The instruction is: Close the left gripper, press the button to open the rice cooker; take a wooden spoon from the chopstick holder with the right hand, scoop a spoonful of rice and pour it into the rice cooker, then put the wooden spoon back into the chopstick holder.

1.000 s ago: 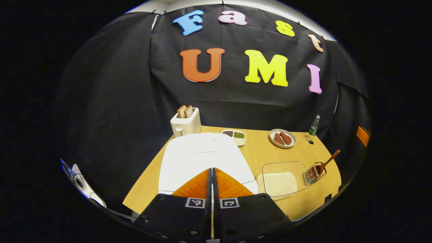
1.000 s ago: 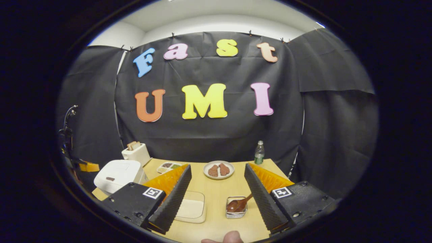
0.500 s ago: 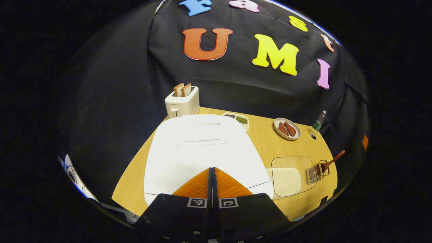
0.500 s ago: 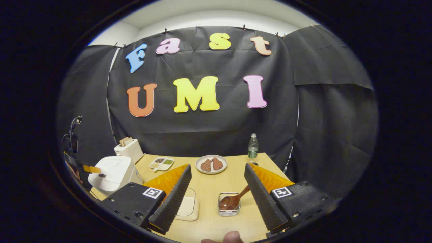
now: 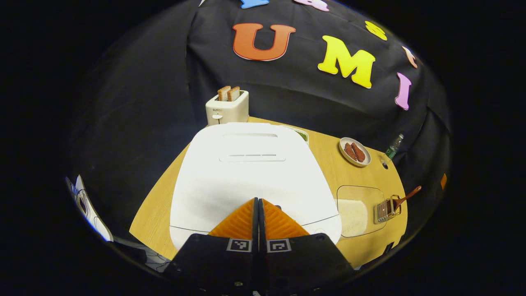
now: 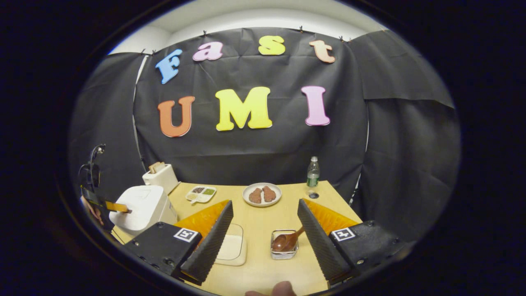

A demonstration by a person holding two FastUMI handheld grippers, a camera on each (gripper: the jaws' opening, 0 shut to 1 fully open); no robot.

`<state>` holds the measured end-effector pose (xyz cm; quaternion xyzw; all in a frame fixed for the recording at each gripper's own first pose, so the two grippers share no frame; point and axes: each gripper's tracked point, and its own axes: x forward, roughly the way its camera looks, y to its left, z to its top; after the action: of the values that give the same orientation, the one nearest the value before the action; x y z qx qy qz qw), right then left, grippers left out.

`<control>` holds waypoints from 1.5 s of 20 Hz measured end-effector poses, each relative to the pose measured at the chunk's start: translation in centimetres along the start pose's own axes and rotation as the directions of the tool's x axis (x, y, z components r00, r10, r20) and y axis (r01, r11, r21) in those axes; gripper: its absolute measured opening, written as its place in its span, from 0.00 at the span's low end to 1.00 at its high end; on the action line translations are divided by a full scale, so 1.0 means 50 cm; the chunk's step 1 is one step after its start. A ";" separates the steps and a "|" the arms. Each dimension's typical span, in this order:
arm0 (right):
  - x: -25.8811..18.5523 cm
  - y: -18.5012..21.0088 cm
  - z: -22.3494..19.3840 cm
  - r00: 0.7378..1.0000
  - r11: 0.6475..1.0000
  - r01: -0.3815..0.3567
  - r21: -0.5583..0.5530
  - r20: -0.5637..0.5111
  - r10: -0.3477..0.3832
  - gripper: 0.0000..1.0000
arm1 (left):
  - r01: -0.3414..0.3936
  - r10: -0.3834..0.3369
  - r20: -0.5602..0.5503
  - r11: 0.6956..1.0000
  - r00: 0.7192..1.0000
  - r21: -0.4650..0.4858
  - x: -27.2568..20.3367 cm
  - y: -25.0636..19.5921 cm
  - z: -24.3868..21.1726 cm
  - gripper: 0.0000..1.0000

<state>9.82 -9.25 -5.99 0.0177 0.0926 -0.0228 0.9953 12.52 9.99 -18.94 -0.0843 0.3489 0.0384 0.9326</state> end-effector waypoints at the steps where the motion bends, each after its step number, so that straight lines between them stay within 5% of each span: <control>1: -0.002 0.002 0.001 1.000 1.000 -0.004 -0.002 0.001 0.004 1.00 | 0.001 -0.001 -0.001 1.000 1.000 -0.004 0.000 -0.002 0.002 0.00; 6: -0.011 0.003 0.027 1.000 1.000 -0.004 0.001 0.011 0.004 1.00 | 0.023 -0.019 0.155 0.999 0.988 -0.025 -0.048 -0.002 0.110 0.00; 10: -0.035 0.009 0.064 0.998 1.000 -0.007 -0.022 0.057 0.009 1.00 | -0.002 0.001 0.367 1.000 0.930 0.000 -0.090 0.007 0.253 0.01; 16: -0.063 -0.008 0.078 0.997 0.999 0.020 -0.031 0.076 -0.017 1.00 | -0.018 0.004 0.527 1.000 0.850 0.021 -0.114 -0.016 0.346 0.03; 19: -0.068 -0.019 0.079 0.996 0.999 0.034 -0.017 0.082 -0.032 0.99 | -0.016 -0.011 0.582 0.999 0.813 0.042 -0.133 -0.023 0.366 0.13; 23: -0.075 -0.033 0.086 0.995 0.999 0.032 -0.029 0.094 -0.029 1.00 | -0.011 -0.011 0.582 0.999 0.813 0.034 -0.146 -0.027 0.358 0.38; 26: -0.081 -0.046 0.075 0.995 0.999 0.029 -0.036 0.094 -0.025 1.00 | -0.010 0.005 0.601 1.000 0.799 0.006 -0.181 -0.038 0.346 0.38; 28: -0.084 -0.057 0.064 0.996 0.999 0.031 -0.041 0.085 -0.027 0.99 | -0.018 0.000 0.610 1.000 0.793 0.023 -0.204 -0.059 0.324 0.58; 29: -0.084 -0.063 0.057 0.996 0.999 0.033 -0.040 0.080 -0.030 0.99 | -0.035 0.004 0.612 0.999 0.791 0.039 -0.221 -0.065 0.309 0.76; 30: -0.085 -0.069 0.052 0.997 0.999 0.035 -0.034 0.075 -0.032 1.00 | -0.038 -0.005 0.618 0.998 0.786 0.056 -0.234 -0.074 0.298 0.76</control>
<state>5.94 -12.63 -2.76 -0.0022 0.0562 -0.0386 0.9977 13.77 8.94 0.28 -0.0336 0.0265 0.0607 0.9972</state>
